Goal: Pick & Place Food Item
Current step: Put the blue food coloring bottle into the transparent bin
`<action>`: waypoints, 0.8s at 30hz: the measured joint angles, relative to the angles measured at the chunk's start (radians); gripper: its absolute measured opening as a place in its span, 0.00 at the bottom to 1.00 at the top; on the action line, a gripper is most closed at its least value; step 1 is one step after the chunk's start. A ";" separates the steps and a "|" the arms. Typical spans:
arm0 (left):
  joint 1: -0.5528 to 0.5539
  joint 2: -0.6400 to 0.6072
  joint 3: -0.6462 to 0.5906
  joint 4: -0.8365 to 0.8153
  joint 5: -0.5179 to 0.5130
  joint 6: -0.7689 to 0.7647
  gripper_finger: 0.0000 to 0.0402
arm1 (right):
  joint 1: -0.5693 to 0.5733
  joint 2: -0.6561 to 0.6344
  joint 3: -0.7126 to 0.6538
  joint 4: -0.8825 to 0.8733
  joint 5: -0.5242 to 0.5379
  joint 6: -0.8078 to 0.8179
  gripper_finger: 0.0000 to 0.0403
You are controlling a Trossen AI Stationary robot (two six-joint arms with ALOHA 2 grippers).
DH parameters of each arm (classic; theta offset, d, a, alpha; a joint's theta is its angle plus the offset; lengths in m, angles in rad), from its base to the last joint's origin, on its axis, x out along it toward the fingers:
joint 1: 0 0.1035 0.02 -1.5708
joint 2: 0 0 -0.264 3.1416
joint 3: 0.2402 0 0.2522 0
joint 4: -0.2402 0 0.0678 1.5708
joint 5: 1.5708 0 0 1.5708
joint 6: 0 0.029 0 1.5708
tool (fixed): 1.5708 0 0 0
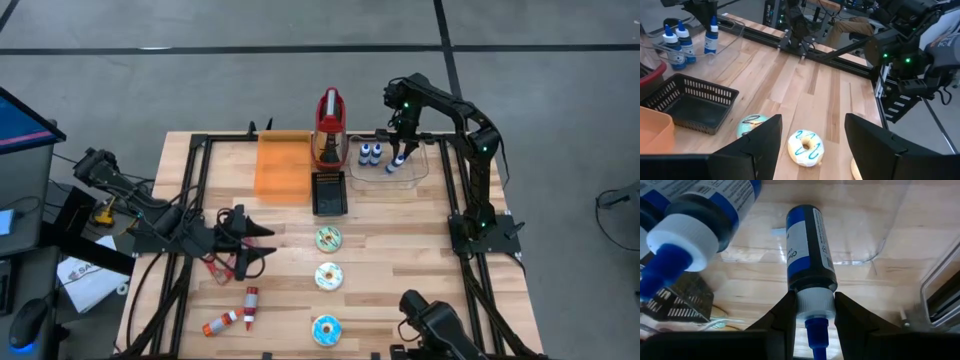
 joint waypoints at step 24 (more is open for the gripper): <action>-0.026 0.000 0.000 0.000 0.000 0.001 0.53 | -0.005 0.000 0.000 0.065 -0.027 0.038 0.46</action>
